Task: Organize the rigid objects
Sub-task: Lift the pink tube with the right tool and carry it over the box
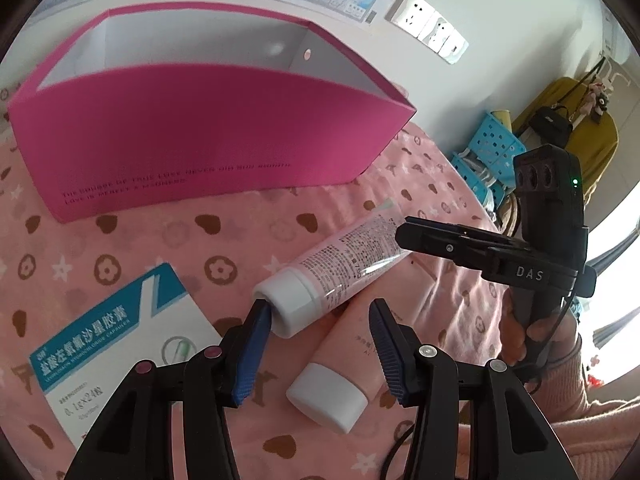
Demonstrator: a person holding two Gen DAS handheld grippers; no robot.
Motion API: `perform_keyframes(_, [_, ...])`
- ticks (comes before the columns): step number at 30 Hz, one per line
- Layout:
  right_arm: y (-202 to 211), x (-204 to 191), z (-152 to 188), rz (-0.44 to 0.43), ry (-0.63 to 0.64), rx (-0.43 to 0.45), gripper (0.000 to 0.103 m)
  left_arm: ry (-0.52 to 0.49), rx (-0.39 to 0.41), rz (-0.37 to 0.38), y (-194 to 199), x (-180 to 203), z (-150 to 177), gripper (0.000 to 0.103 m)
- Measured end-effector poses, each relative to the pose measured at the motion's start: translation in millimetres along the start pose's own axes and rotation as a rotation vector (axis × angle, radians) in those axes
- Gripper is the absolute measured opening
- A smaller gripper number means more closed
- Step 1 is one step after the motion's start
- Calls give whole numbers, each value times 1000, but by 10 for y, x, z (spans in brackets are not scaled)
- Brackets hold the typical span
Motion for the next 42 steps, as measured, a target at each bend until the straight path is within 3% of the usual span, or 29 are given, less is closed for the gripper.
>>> perform_keyframes(22, [337,-437,-290,-25,99,127,51,-72,142,-80,488,28,-364,51])
perform_keyframes(42, [398,-669,-788,-14,143,216,51,-135,224,-171,677,-111,-940,51])
Point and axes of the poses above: each gripper's, at about its wrist camera, not at the fingertips, and y roughly against the way its jaws point, x to its right, z to its underside, the point moved 3 cm from there along -y, roughly the way its jaws point, and after that the axes turned 13 degrees about -y, right-handed, at the moved point
